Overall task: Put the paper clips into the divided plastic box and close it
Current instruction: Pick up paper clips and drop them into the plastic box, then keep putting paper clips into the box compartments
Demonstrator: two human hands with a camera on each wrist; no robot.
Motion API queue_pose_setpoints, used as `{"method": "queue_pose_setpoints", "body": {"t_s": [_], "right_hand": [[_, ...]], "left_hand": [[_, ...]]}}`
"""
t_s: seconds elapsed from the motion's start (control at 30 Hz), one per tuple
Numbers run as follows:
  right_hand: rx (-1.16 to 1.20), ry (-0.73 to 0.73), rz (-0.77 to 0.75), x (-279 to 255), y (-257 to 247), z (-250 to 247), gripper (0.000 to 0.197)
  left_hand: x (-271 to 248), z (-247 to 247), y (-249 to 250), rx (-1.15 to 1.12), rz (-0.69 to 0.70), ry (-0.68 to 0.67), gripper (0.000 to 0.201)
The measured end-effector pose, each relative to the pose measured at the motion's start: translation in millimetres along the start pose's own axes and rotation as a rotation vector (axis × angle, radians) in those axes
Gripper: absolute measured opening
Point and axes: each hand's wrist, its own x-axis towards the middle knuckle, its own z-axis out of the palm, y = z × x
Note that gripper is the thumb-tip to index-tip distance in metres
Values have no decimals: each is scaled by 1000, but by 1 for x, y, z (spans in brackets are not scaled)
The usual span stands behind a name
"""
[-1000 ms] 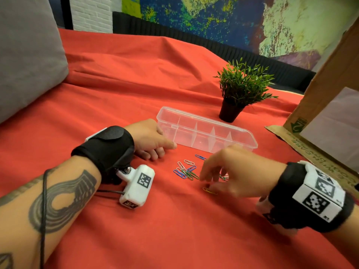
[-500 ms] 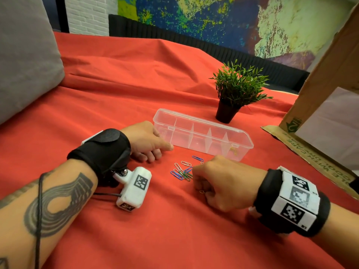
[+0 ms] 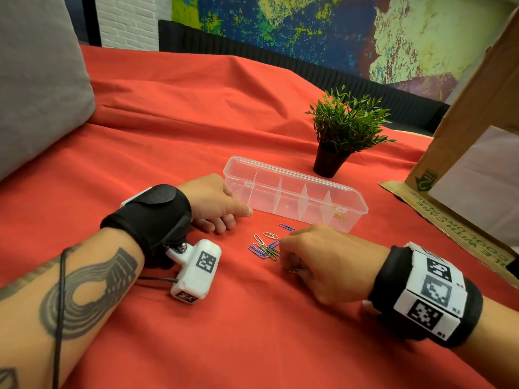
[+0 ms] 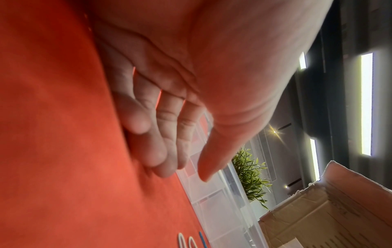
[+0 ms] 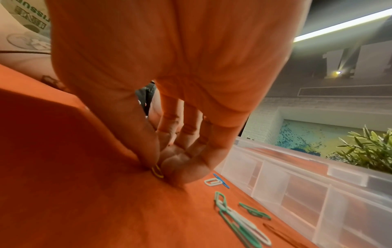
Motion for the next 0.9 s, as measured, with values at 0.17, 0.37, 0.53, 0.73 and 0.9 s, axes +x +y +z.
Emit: {"method": "queue_pose_setpoints", "body": {"t_s": [0.17, 0.37, 0.53, 0.73, 0.9], "right_hand": [[23, -27, 41, 3, 0, -5, 22], [111, -60, 54, 6, 3, -5, 23], [177, -48, 51, 0, 8, -4, 26], [394, 284, 170, -11, 60, -39, 26], [391, 652, 400, -7, 120, -58, 18]], "left_hand": [[0, 0, 0, 3, -1, -2, 30], [-1, -1, 0, -7, -6, -6, 29], [-1, 0, 1, -9, -1, -5, 27], [-1, 0, 0, -10, 3, -13, 28], [0, 0, 0, -4, 2, -13, 29]]}}
